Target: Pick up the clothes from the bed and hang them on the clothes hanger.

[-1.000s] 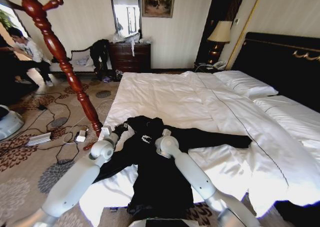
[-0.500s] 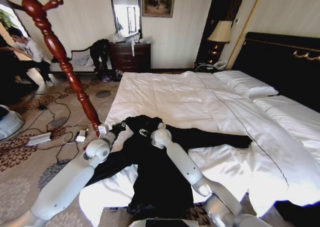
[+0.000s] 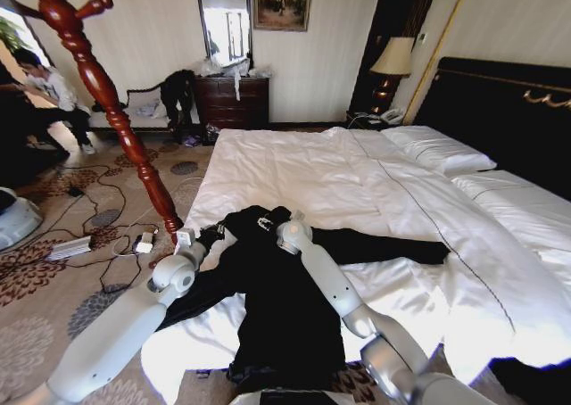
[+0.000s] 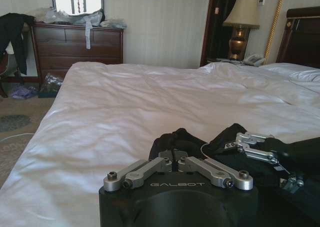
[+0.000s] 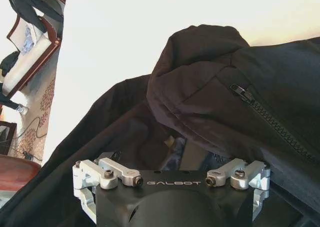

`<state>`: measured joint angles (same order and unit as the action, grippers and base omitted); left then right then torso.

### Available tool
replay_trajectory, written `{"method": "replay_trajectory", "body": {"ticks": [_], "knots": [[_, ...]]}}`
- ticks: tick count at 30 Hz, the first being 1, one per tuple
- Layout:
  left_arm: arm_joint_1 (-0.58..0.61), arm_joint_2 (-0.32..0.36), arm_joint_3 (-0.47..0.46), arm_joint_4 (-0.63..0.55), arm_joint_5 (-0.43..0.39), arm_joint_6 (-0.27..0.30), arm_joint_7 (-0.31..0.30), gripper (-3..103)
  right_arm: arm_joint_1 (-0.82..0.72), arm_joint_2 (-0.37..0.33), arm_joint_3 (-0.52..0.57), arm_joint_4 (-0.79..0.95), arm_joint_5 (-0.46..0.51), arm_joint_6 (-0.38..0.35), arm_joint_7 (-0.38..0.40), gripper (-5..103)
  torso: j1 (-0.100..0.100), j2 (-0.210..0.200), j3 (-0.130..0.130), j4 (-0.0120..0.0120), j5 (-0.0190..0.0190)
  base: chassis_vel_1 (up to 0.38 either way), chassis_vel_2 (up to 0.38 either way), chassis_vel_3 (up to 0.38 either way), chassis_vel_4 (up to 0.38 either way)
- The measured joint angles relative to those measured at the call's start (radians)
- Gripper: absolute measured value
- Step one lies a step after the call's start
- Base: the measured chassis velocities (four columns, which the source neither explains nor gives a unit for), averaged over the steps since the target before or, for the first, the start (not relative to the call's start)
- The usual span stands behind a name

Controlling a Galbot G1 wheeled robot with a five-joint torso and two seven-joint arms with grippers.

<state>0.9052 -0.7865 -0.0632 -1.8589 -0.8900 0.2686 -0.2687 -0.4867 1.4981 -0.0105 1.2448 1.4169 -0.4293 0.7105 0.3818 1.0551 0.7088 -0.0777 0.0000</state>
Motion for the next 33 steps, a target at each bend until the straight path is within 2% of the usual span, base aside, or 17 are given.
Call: {"method": "replay_trajectory", "body": {"ticks": [6, 9, 14, 18, 26, 31, 33], "knots": [[0.006, 0.039, 0.014, -0.002, 0.013, 0.009, 0.004, 0, 0.012, 0.006, 0.003, -0.029, -0.021, 0.007, -0.028, 100, 0.0, 0.0, 0.0, -0.0003, 0.0, 0.0, 0.0, 0.0, 0.0], [0.019, 0.076, 0.039, 0.01, 0.052, 0.013, 0.024, 0, 0.027, 0.004, 0.01, -0.042, -0.029, 0.012, -0.043, 100, 0.0, 0.0, 0.0, 0.0, 0.0, 0.0, 0.0, 0.0, 0.0], [0.034, 0.095, 0.063, 0.043, 0.117, 0.013, 0.038, 0, 0.038, -0.011, 0.021, -0.042, -0.031, 0.016, -0.052, 100, 0.0, 0.0, 0.0, -0.0003, -0.0001, 0.0, 0.0, 0.0, 0.0], [0.049, 0.109, 0.071, 0.043, 0.134, 0.013, 0.042, 0, 0.037, -0.02, 0.022, -0.041, -0.04, 0.021, -0.062, 100, 0.0, 0.0, 0.0, -0.0003, -0.0001, 0.0, 0.0, 0.0, 0.0], [0.076, 0.144, 0.057, 0.014, 0.149, 0.008, 0.035, 0, 0.013, -0.024, 0.019, -0.039, -0.069, 0.03, -0.081, 100, 0.0, 0.0, 0.0, 0.0, -0.0001, 0.0, 0.0, 0.0, 0.0], [0.059, 0.144, 0.02, 0.021, 0.124, 0.014, 0.018, 0, -0.039, -0.056, -0.03, 0.042, -0.062, 0.025, -0.078, 100, 0.0, 0.0, 0.0, -0.0009, 0.0, 0.0, 0.0, 0.0, 0.0], [0.052, 0.15, 0.018, 0.027, 0.13, 0.026, 0.016, 0, -0.058, -0.054, -0.06, 0.057, -0.061, 0.021, -0.077, 100, 0.0, 0.0, 0.0, -0.0003, 0.0, 0.0, 0.0, 0.0, 0.0]]}}
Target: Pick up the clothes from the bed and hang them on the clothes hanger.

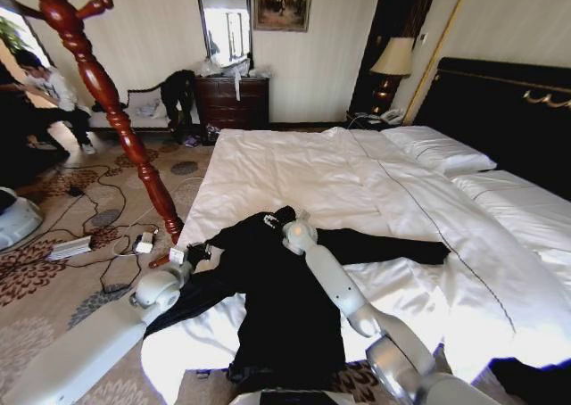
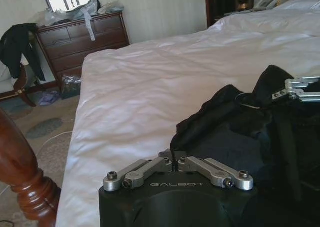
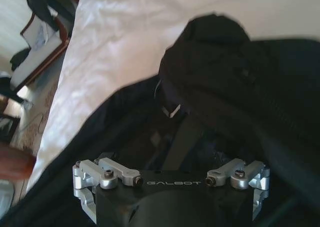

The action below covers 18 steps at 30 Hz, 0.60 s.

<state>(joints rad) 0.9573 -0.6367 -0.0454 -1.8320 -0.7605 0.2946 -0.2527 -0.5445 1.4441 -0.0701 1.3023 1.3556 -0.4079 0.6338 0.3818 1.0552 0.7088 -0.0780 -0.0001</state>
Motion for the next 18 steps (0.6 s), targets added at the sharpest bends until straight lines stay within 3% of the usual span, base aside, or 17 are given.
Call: {"method": "replay_trajectory", "body": {"ticks": [12, 18], "knots": [[0.048, 0.013, -0.013, -0.036, 0.0, -0.004, -0.006, 0, 0.039, 0.113, -0.009, -0.132, -0.011, 0.013, -0.013, 100, 0.0, 0.0, 0.0, 0.0004, -0.0001, 0.0, 0.0, 0.0, 0.0], [0.053, 0.015, -0.021, -0.04, -0.001, -0.01, -0.006, 0, 0.068, 0.123, -0.007, -0.178, -0.017, 0.013, -0.01, 103, 0.0, 0.0, 0.0, 0.0001, 0.0, 0.0, 0.0, 0.0, 0.0]]}}
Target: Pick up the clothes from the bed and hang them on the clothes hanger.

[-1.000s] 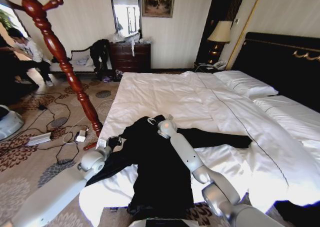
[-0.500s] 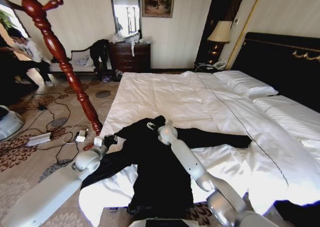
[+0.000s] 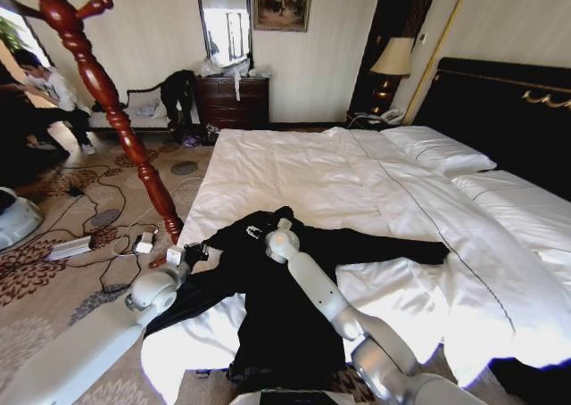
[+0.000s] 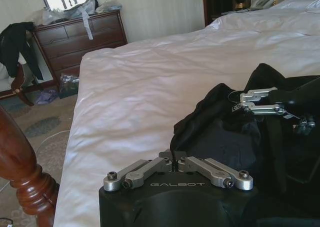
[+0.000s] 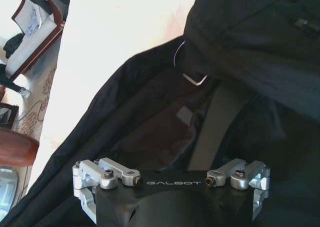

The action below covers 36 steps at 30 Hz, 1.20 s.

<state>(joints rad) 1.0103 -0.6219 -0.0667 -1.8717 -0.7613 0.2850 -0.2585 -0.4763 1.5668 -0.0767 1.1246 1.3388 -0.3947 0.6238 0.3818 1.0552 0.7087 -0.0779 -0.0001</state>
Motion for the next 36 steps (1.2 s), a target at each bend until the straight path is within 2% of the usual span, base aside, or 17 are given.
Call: {"method": "replay_trajectory", "body": {"ticks": [3, 5, 7, 11, 12, 13, 16, 17, 20, 21, 24, 26, 30, 32, 36], "knots": [[-0.004, -0.001, 0.002, 0.001, -0.002, 0.0, 0.0, 0, -0.002, -0.025, 0.001, 0.019, 0.006, 0.0, 0.012, 90, 0.0, 0.0, 0.0, -0.0001, 0.0, 0.0, 0.0, 0.0, 0.0], [-0.005, -0.001, 0.003, 0.002, -0.002, 0.0, 0.001, 0, -0.004, -0.033, 0.002, 0.028, 0.007, 0.0, 0.014, 90, 0.0, 0.0, 0.0, 0.0, 0.0, 0.0, 0.0, 0.0, 0.0], [-0.006, -0.002, 0.005, 0.008, -0.003, -0.004, 0.003, 0, -0.01, -0.053, 0.011, 0.039, 0.008, 0.0, 0.016, 97, 0.0, 0.0, 0.0, -0.0002, 0.0001, 0.0, 0.0, 0.0, 0.0], [0.003, -0.004, 0.006, 0.009, -0.003, -0.01, 0.006, 0, -0.008, -0.065, 0.027, 0.02, 0.006, 0.003, 0.007, 100, 0.0, 0.0, 0.0, -0.0001, 0.0001, 0.0, 0.0, 0.0, 0.0], [0.009, -0.004, 0.006, 0.005, -0.003, -0.013, 0.009, 0, -0.006, -0.067, 0.03, 0.009, 0.004, 0.005, 0.002, 95, 0.0, 0.0, 0.0, -0.0001, 0.0001, 0.0, 0.0, 0.0, 0.0], [0.009, -0.004, 0.006, 0.005, -0.003, -0.013, 0.009, 0, -0.006, -0.067, 0.03, 0.009, 0.004, 0.005, 0.002, 95, 0.0, 0.0, 0.0, -0.0001, 0.0001, 0.0, 0.0, 0.0, 0.0], [0.025, 0.002, 0.005, -0.013, -0.003, -0.025, 0.02, 0, 0.003, -0.061, 0.034, -0.028, -0.008, 0.008, -0.01, 79, 0.0, 0.0, 0.0, 0.0, 0.0001, 0.0, 0.0, 0.0, 0.0], [0.025, 0.002, 0.005, -0.013, -0.003, -0.025, 0.02, 0, 0.003, -0.061, 0.034, -0.028, -0.008, 0.008, -0.01, 79, 0.0, 0.0, 0.0, 0.0, 0.0001, 0.0, 0.0, 0.0, 0.0], [0.03, 0.011, 0.005, -0.023, 0.003, -0.029, 0.026, 0, 0.011, -0.057, 0.04, -0.052, -0.025, 0.012, -0.017, 62, 0.0, 0.0, 0.0, 0.0, 0.0001, 0.0, 0.0, 0.0, 0.0], [0.03, 0.011, 0.005, -0.023, 0.003, -0.029, 0.026, 0, 0.011, -0.057, 0.04, -0.052, -0.025, 0.012, -0.017, 62, 0.0, 0.0, 0.0, 0.0, 0.0001, 0.0, 0.0, 0.0, 0.0], [0.025, 0.015, 0.005, -0.014, 0.012, -0.031, 0.029, 0, 0.016, -0.066, 0.041, -0.049, -0.035, 0.01, -0.012, 46, 0.0, 0.0, 0.0, 0.0003, 0.0002, 0.0, 0.0, 0.0, 0.0], [0.022, 0.016, 0.006, -0.008, 0.014, -0.031, 0.029, 0, 0.017, -0.071, 0.041, -0.043, -0.037, 0.008, -0.007, 46, 0.0, 0.0, 0.0, 0.0001, 0.0002, 0.0, 0.0, 0.0, 0.0], [-0.002, 0.006, 0.009, 0.024, 0.014, -0.031, 0.03, 0, 0.012, -0.105, 0.04, 0.013, -0.032, 0.0, 0.006, 32, 0.0, 0.0, 0.0, 0.0, 0.0002, 0.0, 0.0, 0.0, 0.0], [-0.005, 0.004, 0.009, 0.028, 0.013, -0.031, 0.03, 0, 0.009, -0.111, 0.038, 0.023, -0.029, -0.002, 0.009, 32, 0.0, 0.0, 0.0, 0.0, 0.0002, 0.0, 0.0, 0.0, 0.0], [-0.039, -0.03, 0.023, 0.064, 0.004, -0.03, 0.02, 0, -0.027, -0.151, 0.02, 0.109, -0.004, -0.013, 0.032, 19, 0.0, 0.0, 0.0, -0.0001, 0.0003, 0.0, 0.0, 0.0, 0.0]]}}
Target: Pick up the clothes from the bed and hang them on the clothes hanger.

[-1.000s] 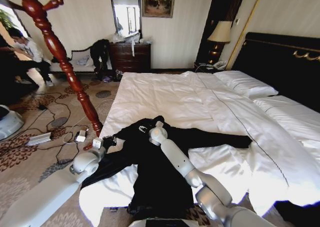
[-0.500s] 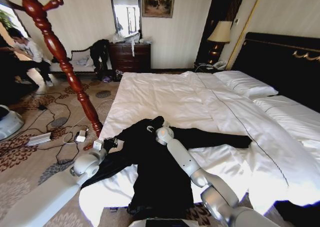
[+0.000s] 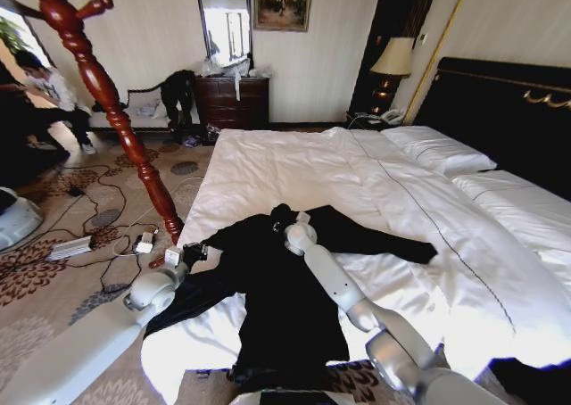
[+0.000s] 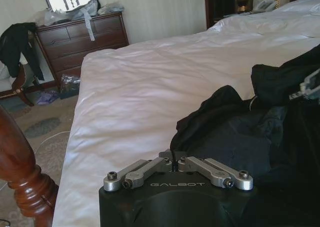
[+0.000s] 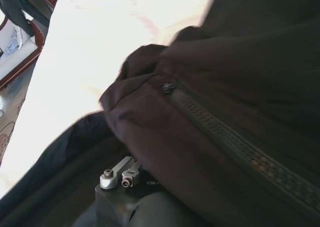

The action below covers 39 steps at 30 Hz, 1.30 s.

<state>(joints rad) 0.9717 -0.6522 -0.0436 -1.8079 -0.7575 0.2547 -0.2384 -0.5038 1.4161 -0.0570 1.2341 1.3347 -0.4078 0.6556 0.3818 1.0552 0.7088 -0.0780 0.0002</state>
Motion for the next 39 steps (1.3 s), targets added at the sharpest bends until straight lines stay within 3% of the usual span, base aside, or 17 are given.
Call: {"method": "replay_trajectory", "body": {"ticks": [10, 18, 31, 36, 39], "knots": [[-0.056, -0.058, 0.047, 0.043, -0.016, 0.002, -0.02, 0, -0.038, 0.003, 0.017, 0.046, 0.038, 0.003, 0.014, 18, 0.0, 0.0, 0.0, -0.0003, -0.0003, 0.0, 0.0, 0.0, 0.0], [-0.005, -0.042, 0.076, 0.035, 0.048, 0.002, -0.002, 0, -0.024, 0.022, 0.096, 0.035, 0.054, 0.024, 0.012, 15, 0.0, 0.0, 0.0, 0.0006, -0.0002, 0.0, 0.0, 0.0, 0.0], [-0.021, -0.083, 0.066, 0.067, 0.048, 0.002, -0.035, 0, -0.052, -0.005, 0.115, 0.151, 0.167, 0.039, 0.031, 15, 0.0, 0.0, 0.0, -0.0001, -0.0002, 0.0, 0.0, 0.0, 0.0], [0.013, -0.047, 0.068, -0.017, 0.043, 0.003, -0.023, 0, -0.046, 0.016, 0.13, 0.118, 0.133, 0.101, -0.031, 15, 0.0, 0.0, 0.0, 0.0002, -0.0002, 0.0, 0.0, 0.0, 0.0], [0.042, -0.005, 0.057, -0.111, 0.0, 0.014, -0.027, 0, -0.025, 0.03, 0.144, 0.069, 0.099, 0.133, -0.071, 15, 0.0, 0.0, 0.0, 0.0002, -0.0002, 0.0, 0.0, 0.0, 0.0]]}}
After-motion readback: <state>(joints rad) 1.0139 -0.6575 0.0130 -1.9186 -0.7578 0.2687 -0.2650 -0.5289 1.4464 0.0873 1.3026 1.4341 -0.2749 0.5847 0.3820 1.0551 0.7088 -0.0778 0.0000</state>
